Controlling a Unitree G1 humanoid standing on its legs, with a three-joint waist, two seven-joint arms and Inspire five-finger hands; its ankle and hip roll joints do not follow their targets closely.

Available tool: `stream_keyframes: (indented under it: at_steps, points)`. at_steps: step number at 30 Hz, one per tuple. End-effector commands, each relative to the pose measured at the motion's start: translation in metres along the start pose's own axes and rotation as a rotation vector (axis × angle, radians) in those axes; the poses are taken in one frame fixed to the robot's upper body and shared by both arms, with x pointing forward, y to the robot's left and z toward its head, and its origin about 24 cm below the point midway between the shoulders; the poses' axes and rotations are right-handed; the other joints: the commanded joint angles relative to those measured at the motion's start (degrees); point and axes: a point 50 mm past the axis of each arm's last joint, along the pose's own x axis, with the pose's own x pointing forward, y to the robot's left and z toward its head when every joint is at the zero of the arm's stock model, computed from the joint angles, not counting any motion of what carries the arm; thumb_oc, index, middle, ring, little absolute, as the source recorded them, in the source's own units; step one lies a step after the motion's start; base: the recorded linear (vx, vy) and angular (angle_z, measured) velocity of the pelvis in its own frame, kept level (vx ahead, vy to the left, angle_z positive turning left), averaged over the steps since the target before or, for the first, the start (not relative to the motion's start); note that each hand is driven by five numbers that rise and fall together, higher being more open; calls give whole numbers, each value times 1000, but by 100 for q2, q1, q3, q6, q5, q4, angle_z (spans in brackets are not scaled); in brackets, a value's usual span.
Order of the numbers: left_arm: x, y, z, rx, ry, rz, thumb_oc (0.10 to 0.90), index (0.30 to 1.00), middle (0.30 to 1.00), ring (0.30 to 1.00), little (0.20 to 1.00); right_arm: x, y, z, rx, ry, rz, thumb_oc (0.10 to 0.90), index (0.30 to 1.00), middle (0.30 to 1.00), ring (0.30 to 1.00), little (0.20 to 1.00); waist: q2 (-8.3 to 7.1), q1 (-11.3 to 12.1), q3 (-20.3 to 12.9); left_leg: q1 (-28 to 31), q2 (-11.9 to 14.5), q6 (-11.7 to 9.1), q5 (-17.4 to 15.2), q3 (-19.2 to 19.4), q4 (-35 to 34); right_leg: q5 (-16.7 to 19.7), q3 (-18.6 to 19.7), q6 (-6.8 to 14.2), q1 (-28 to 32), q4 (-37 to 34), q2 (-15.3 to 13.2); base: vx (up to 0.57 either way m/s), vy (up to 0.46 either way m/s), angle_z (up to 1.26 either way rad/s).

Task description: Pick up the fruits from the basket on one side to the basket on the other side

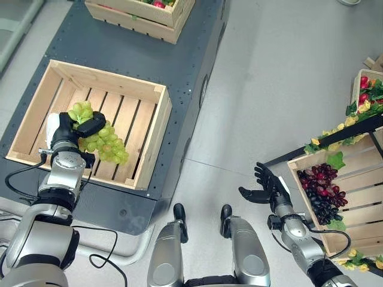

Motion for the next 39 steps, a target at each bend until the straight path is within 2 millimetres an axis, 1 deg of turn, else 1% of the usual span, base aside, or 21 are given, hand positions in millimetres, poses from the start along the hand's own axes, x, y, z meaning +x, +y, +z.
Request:
stream_keyframes:
  at_steps: [1,2,3,4,7,8,13,14,15,17,20,21,24,26,27,28,30,32,35,37,39]
  points:
    - [3,38,31,5,-187,130,400,300,300,300,300,3,-15,44,-21,-258,6,800,900,900,900,900,422,-10,-788,638,-475,91,-835,17,-302,-96,-234,-104,505,-646,112,15,-110,7]
    - [2,37,33,27,-210,116,400,300,300,300,300,3,-13,46,-24,-264,35,800,900,900,900,900,454,10,-942,733,-478,71,-701,27,-488,22,-288,-138,661,-889,137,5,-94,7]
    - [2,36,33,34,-222,114,400,300,300,300,300,3,-12,47,-25,-271,48,800,900,900,900,900,462,15,-985,779,-483,58,-684,18,-537,35,-294,-135,721,-951,143,34,-137,7]
    - [0,36,38,58,-258,101,400,300,300,300,300,3,-11,51,-31,-281,87,800,900,900,900,900,490,40,-1173,943,-483,5,-614,-23,-742,94,-323,-126,938,-1187,170,42,-115,6]
    - [-2,34,46,85,-328,83,400,300,300,300,300,3,-8,57,-29,-299,154,800,900,900,900,900,522,74,-1408,1115,-477,-40,-554,-62,-929,164,-343,-116,1160,-1416,195,35,-143,8]
    - [-5,34,53,109,-385,78,400,300,300,300,300,3,-6,60,-30,-306,196,800,900,900,900,900,538,103,-1581,1222,-464,-68,-513,-101,-1045,202,-351,-116,1299,-1546,216,46,-115,11]
    - [-12,32,72,122,-502,56,400,300,300,300,300,3,-5,70,-28,-305,288,800,900,900,900,900,574,167,-1970,1429,-445,-125,-424,-229,-1315,308,-334,-107,1593,-1897,281,47,-116,11]
    - [-15,30,80,120,-543,44,400,300,300,300,300,4,-5,76,-18,-312,324,800,900,900,900,900,580,185,-2071,1505,-434,-148,-385,-267,-1437,346,-337,-106,1694,-2030,303,0,-114,5]
    - [-15,30,82,119,-551,39,400,300,300,300,300,5,-4,77,-17,-314,332,800,900,900,900,900,581,190,-2090,1526,-431,-154,-372,-279,-1470,356,-342,-105,1719,-2059,308,-9,-127,8]
    - [-18,25,97,124,-612,15,400,300,300,300,300,12,3,92,-10,-336,389,800,900,900,900,900,580,232,-2227,1638,-410,-197,-282,-353,-1680,408,-385,-94,1849,-2217,335,-21,-140,12]
    - [-19,24,109,128,-661,6,400,300,300,300,300,17,9,103,0,-343,445,800,900,900,900,900,573,250,-2301,1688,-398,-227,-217,-401,-1808,444,-406,-87,1918,-2318,353,-37,-113,9]
    - [-19,25,121,121,-699,-1,400,300,300,300,300,21,16,111,24,-335,496,800,900,900,900,900,570,270,-2373,1721,-387,-248,-158,-438,-1917,483,-432,-78,1971,-2416,370,-53,-146,5]
    - [-19,26,133,113,-735,-9,400,300,300,300,300,25,23,118,53,-321,549,800,900,900,900,900,569,290,-2430,1745,-374,-265,-119,-447,-1988,524,-454,-68,2014,-2507,377,-39,-114,2]
    - [-22,22,157,112,-809,-25,400,300,300,300,300,35,38,126,199,-268,620,800,900,900,900,900,592,325,-2511,1782,-346,-299,-44,-473,-2134,564,-501,-72,2080,-2628,407,-58,-143,3]
    - [-23,22,159,112,-817,-26,400,300,300,300,300,35,39,127,211,-266,621,800,900,900,900,900,589,328,-2511,1784,-346,-301,-41,-479,-2140,561,-503,-73,2082,-2628,409,-40,-99,2]
    - [-24,19,165,112,-835,-34,400,300,300,300,300,38,43,128,245,-256,625,800,900,900,900,900,596,336,-2528,1786,-339,-302,-42,-499,-2137,543,-502,-83,2088,-2609,418,-19,-74,0]
    - [-31,12,185,108,-895,-75,400,300,300,300,300,44,55,138,326,-257,660,800,900,900,900,900,585,349,-2571,1787,-317,-297,-84,-498,-2066,502,-502,-103,2099,-2559,419,-12,-109,1]
    - [-34,9,192,106,-921,-96,400,300,300,300,300,45,59,142,341,-267,666,800,900,900,900,900,575,357,-2582,1792,-308,-300,-96,-490,-2049,502,-507,-109,2118,-2570,423,0,-73,2]
    - [-47,-8,214,111,-996,-171,400,300,300,300,300,54,71,158,366,-274,670,800,900,900,900,900,548,394,-2639,1831,-292,-297,-101,-526,-2082,508,-505,-122,2176,-2630,450,3,-80,10]
    - [-53,-15,224,108,-1031,-206,400,300,300,300,300,57,77,168,376,-274,678,800,900,900,900,900,527,403,-2666,1848,-283,-298,-101,-528,-2095,513,-496,-126,2198,-2655,460,4,-64,5]
    - [-56,-20,229,102,-1050,-227,400,300,300,300,300,59,80,172,391,-267,686,800,900,900,900,900,518,409,-2676,1860,-281,-297,-106,-527,-2099,515,-491,-127,2213,-2670,465,3,-26,1]
